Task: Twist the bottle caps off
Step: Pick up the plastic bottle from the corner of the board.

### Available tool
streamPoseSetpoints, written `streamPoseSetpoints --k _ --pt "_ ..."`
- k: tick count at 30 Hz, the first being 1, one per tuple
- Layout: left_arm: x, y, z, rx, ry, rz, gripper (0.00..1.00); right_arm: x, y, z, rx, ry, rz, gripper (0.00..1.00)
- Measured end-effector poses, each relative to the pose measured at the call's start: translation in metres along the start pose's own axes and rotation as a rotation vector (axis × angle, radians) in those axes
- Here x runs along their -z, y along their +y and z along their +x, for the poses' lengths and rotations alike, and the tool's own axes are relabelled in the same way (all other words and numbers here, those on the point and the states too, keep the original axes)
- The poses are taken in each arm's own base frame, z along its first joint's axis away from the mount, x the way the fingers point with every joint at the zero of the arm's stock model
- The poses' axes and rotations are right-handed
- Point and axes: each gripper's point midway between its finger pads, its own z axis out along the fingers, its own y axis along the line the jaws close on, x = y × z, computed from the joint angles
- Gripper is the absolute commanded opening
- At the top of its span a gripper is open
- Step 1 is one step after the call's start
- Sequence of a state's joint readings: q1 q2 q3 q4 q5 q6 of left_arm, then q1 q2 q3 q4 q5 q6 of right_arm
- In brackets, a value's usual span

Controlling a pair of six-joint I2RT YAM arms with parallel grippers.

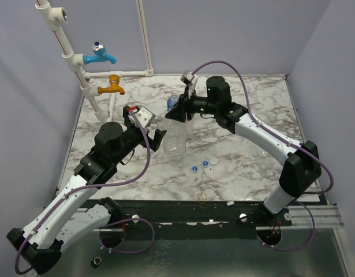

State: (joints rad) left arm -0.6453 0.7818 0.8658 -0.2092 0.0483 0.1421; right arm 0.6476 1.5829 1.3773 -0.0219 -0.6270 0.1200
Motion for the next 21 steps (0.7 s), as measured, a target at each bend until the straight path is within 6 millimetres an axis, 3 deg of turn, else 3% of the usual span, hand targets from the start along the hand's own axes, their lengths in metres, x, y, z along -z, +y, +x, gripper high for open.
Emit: streamPoseSetpoints --k 5,9,21 --pt "0.008 0.010 -0.019 -0.001 -0.015 -0.047 0.99 -0.042 -0.027 0.028 -0.026 0.045 0.036 0.00" --pt "0.011 0.011 -0.024 0.004 -0.014 -0.047 0.98 -0.065 -0.041 0.033 -0.008 0.031 0.072 0.01" --pt "0.011 0.011 -0.028 0.007 -0.007 -0.046 0.98 -0.094 -0.086 0.031 0.080 -0.080 0.240 0.01"
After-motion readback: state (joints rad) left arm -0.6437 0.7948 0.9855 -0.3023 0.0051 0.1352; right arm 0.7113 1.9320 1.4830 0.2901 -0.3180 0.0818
